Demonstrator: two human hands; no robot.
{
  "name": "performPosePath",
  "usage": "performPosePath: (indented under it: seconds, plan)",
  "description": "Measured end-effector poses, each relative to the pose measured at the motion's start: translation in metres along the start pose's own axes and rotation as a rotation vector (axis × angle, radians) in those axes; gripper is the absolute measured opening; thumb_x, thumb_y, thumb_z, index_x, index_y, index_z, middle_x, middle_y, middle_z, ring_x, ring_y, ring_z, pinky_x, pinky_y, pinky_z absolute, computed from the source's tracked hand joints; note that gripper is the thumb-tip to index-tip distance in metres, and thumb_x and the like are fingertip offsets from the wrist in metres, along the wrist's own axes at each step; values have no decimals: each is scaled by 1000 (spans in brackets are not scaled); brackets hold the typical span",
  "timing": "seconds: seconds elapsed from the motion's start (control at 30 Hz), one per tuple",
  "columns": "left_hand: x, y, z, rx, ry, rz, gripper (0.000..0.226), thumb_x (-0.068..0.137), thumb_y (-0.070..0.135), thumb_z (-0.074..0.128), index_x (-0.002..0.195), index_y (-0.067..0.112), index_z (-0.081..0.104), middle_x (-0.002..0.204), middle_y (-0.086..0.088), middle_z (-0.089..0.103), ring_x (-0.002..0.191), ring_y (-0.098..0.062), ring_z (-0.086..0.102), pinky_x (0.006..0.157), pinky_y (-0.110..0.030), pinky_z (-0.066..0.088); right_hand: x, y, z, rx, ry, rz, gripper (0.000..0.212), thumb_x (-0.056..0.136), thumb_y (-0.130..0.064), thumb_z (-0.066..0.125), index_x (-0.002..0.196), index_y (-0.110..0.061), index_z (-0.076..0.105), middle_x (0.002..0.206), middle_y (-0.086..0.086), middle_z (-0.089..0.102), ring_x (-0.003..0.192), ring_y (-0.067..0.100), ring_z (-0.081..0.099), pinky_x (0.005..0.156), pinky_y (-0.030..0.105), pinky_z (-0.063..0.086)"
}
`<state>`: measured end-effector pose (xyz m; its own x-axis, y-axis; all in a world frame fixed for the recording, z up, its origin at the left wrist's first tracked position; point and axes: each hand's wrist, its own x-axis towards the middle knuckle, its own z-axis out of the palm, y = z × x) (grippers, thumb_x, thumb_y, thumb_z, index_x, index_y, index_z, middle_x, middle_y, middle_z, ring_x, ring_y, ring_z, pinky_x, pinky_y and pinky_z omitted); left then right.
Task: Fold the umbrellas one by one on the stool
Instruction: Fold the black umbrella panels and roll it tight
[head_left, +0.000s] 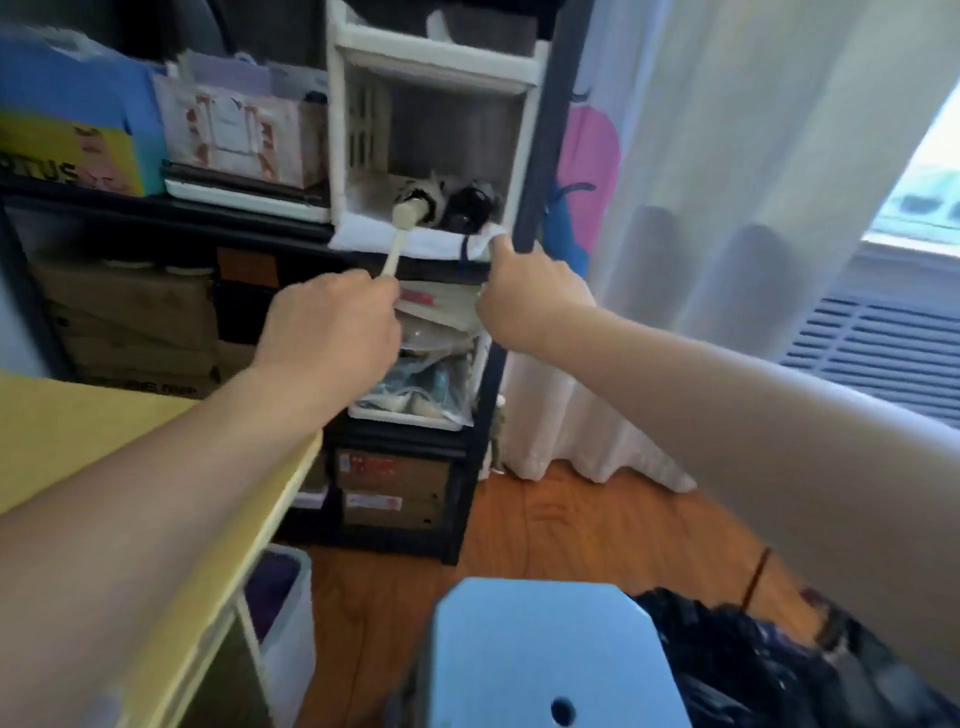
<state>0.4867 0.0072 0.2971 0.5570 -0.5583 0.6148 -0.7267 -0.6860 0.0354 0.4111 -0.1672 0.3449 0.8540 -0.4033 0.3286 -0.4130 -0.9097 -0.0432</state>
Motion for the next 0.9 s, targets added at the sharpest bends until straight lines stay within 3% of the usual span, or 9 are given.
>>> performPosePath:
  seconds: [0.13, 0.2, 0.3, 0.37, 0.57, 0.67, 0.77, 0.83, 0.9]
  plan:
    - [-30, 123, -11, -321, -395, -39, 18, 97, 38, 50, 100, 30, 66, 110, -7, 67, 99, -34, 62, 77, -38, 49, -113, 76, 4, -5, -196, 103, 47, 93, -26, 60, 135, -15, 41, 84, 3, 47, 87, 37, 57, 68, 39, 44]
    - [-73, 181, -5, -325, -534, 13, 18, 95, 38, 52, 101, 30, 67, 111, -9, 68, 101, -36, 63, 79, -38, 50, -170, 117, 12, 15, -292, 197, 53, 89, -30, 66, 135, -17, 44, 93, 7, 55, 89, 38, 57, 71, 36, 46]
    - [-166, 249, 16, -465, -668, 31, 22, 89, 39, 49, 102, 33, 66, 114, -5, 70, 105, -33, 64, 89, -41, 54, -260, 179, 27, 86, -363, 278, 43, 96, -35, 60, 134, -17, 51, 118, 15, 65, 101, 39, 62, 83, 41, 54]
    - [-231, 278, 33, -491, -739, 65, 29, 91, 38, 50, 114, 33, 66, 125, -2, 67, 115, -30, 60, 96, -42, 52, -322, 222, 36, 105, -405, 350, 34, 98, -31, 56, 130, -19, 58, 118, 12, 66, 103, 36, 63, 91, 44, 55]
    - [-347, 305, 66, -164, -737, 121, 53, 97, 46, 59, 144, 23, 52, 149, -13, 46, 135, -37, 42, 105, -51, 41, -486, 330, 55, 202, -440, 696, 23, 98, -24, 53, 96, -17, 75, 97, 4, 73, 95, 28, 67, 83, 35, 53]
    - [-363, 319, 71, -10, -701, 167, 53, 90, 52, 67, 126, 14, 63, 122, -19, 59, 110, -43, 53, 86, -53, 48, -557, 358, 84, 370, -458, 868, 22, 95, -17, 55, 81, -16, 71, 83, 3, 69, 75, 25, 66, 79, 37, 57]
    - [-367, 338, 68, 89, -664, 173, 54, 89, 56, 64, 110, 6, 64, 103, -23, 59, 94, -43, 55, 76, -50, 49, -607, 370, 109, 476, -675, 969, 23, 90, -13, 56, 71, -12, 67, 69, 8, 70, 57, 25, 64, 58, 34, 57]
    - [-363, 349, 66, 140, -661, 186, 56, 93, 60, 55, 109, 7, 62, 101, -24, 59, 92, -42, 57, 72, -47, 52, -623, 378, 118, 500, -626, 1002, 21, 89, -16, 55, 76, -12, 70, 72, 9, 73, 61, 28, 69, 60, 36, 59]
    - [-354, 355, 66, 126, -645, 201, 53, 96, 58, 53, 101, 6, 64, 92, -25, 60, 82, -42, 60, 63, -44, 52, -633, 386, 125, 438, -593, 1010, 20, 90, -20, 54, 82, -13, 71, 83, 9, 76, 78, 31, 73, 74, 41, 62]
